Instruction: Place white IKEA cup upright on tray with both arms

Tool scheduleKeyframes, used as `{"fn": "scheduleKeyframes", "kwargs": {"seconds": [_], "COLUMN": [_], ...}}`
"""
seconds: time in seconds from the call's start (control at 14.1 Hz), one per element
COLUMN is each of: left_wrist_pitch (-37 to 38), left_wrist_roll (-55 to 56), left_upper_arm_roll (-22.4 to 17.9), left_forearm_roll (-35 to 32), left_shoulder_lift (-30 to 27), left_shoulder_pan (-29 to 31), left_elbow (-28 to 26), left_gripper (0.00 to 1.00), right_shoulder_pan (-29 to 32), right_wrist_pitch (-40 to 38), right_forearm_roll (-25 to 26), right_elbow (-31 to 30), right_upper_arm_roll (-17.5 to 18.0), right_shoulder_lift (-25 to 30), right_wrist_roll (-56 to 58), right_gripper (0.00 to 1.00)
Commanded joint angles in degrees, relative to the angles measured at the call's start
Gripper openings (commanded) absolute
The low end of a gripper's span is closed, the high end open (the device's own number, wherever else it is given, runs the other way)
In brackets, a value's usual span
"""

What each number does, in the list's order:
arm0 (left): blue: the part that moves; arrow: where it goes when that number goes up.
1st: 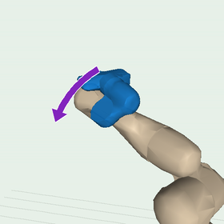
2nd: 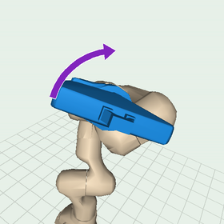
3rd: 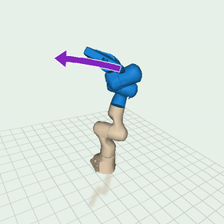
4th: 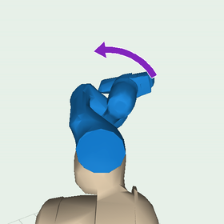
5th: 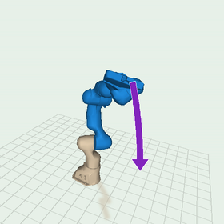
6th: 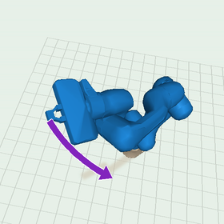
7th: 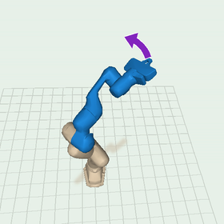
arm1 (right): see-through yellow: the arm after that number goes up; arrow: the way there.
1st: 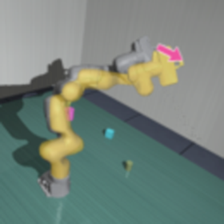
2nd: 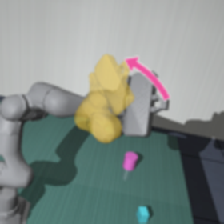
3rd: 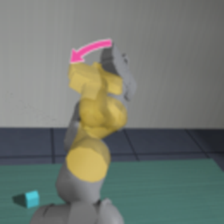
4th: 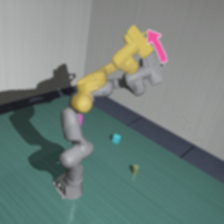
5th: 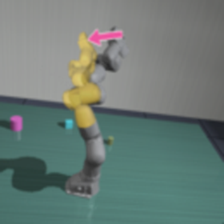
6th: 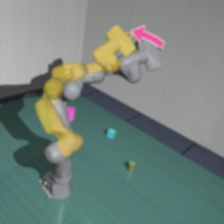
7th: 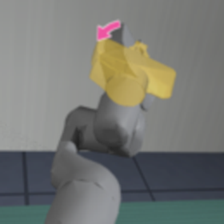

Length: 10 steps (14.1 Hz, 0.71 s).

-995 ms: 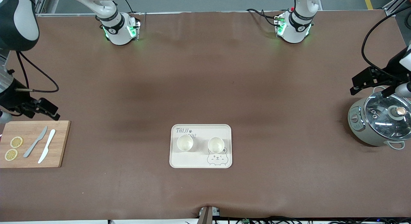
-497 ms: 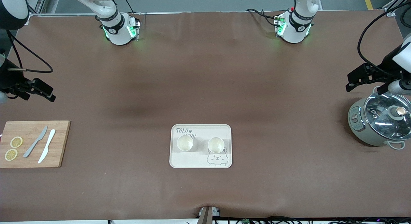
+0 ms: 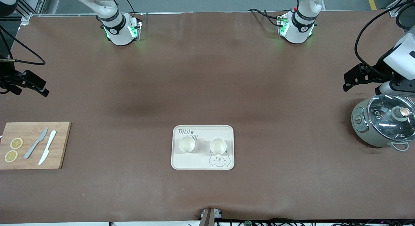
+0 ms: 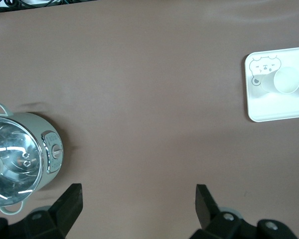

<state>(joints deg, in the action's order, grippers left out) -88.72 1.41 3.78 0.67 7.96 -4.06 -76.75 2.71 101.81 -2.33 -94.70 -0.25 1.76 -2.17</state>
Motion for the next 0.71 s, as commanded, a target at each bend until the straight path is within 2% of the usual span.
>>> {"fn": "scheduleKeyframes", "kwargs": {"seconds": [0.0, 0.43, 0.64], "left_wrist_pitch": [0.04, -0.58, -2.24], "left_wrist_roll": [1.41, 3.42, 11.51], "left_upper_arm_roll": [0.97, 2.1, 3.08], "left_forearm_roll": [-0.85, -0.5, -0.67], "left_shoulder_lift": [-0.05, 0.21, 1.17], "left_shoulder_pan": [-0.07, -0.16, -1.21], "left_elbow": [-0.07, -0.07, 0.02], "left_gripper": [1.0, 1.0, 1.0], "right_shoulder_pan": [1.07, 1.16, 1.16], "right_wrist_pitch": [-2.31, -3.02, -3.1], "right_forearm_roll": [0.13, 0.13, 0.13], "right_elbow": [1.36, 1.36, 1.36], "right_upper_arm_roll": [0.87, 0.87, 0.87], "right_shoulder_lift": [0.17, 0.17, 0.17], "right_wrist_roll": [0.15, 0.24, 0.24], "right_gripper": [1.0, 1.0, 1.0]}}
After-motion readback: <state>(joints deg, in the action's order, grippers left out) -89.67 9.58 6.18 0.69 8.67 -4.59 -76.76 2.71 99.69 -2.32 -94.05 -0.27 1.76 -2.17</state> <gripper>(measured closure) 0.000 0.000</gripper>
